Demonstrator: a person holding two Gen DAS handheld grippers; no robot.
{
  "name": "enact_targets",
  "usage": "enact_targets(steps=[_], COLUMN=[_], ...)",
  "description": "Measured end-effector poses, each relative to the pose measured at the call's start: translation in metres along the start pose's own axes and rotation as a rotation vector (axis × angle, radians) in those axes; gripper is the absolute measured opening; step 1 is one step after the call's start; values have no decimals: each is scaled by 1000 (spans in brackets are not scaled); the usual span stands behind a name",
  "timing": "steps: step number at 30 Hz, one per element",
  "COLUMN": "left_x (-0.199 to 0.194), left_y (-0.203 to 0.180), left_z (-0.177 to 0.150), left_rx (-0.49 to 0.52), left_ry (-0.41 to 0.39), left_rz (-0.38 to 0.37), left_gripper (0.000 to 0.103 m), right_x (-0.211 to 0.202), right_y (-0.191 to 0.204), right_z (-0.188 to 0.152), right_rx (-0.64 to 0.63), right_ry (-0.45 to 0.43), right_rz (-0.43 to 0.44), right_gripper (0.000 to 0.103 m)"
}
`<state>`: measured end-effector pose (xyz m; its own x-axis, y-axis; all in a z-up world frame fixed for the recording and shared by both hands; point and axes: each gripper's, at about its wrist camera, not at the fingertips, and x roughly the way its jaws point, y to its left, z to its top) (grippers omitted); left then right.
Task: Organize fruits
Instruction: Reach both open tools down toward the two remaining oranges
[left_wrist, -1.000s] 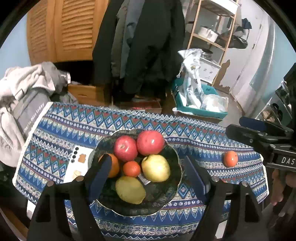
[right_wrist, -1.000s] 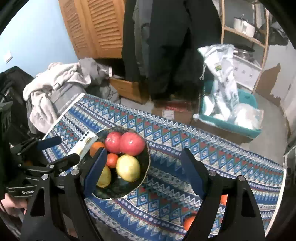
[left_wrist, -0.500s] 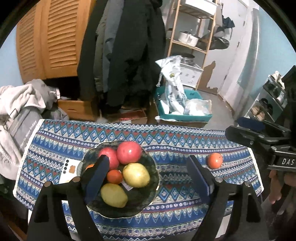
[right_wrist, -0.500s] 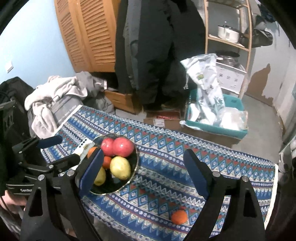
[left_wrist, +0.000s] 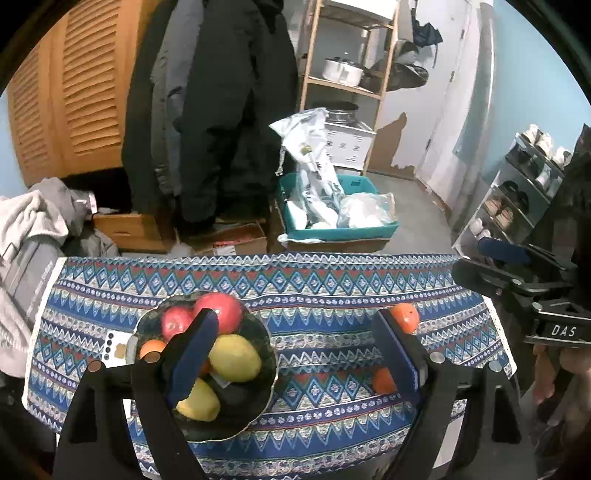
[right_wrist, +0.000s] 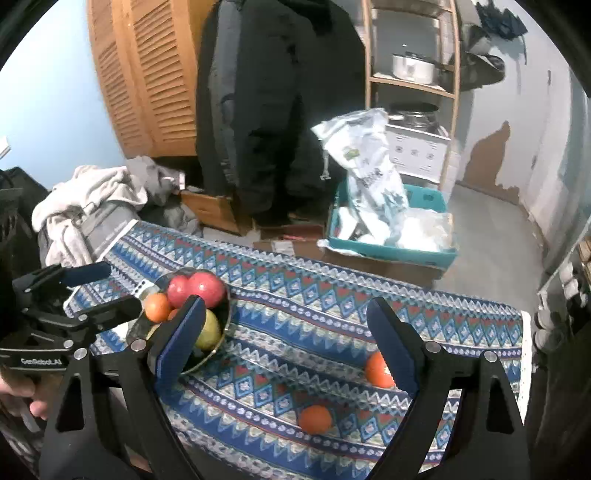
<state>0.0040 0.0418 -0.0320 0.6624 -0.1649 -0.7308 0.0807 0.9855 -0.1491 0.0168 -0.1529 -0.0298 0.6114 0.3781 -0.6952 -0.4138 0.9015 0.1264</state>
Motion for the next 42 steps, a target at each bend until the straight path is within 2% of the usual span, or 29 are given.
enact_targets(steps=[13, 25, 35, 42], left_x=[22, 51, 89, 124], left_y=[-40, -68, -75, -69], left_z=[8, 12, 8, 4], left_rx=[49, 97, 117, 106], left_ry=[22, 55, 104, 153], left_rz=[-18, -19, -11, 0], left_gripper=[87, 87, 87, 87], right_x=[-15, -10, 23, 56], right_y=[-55, -93, -118, -125], right_z=[-17, -37, -58, -69], right_rx=[86, 144, 190, 195], right_ry=[-14, 16, 102, 170], right_rz=[-78, -135, -176, -173], right_gripper=[89, 89, 89, 89])
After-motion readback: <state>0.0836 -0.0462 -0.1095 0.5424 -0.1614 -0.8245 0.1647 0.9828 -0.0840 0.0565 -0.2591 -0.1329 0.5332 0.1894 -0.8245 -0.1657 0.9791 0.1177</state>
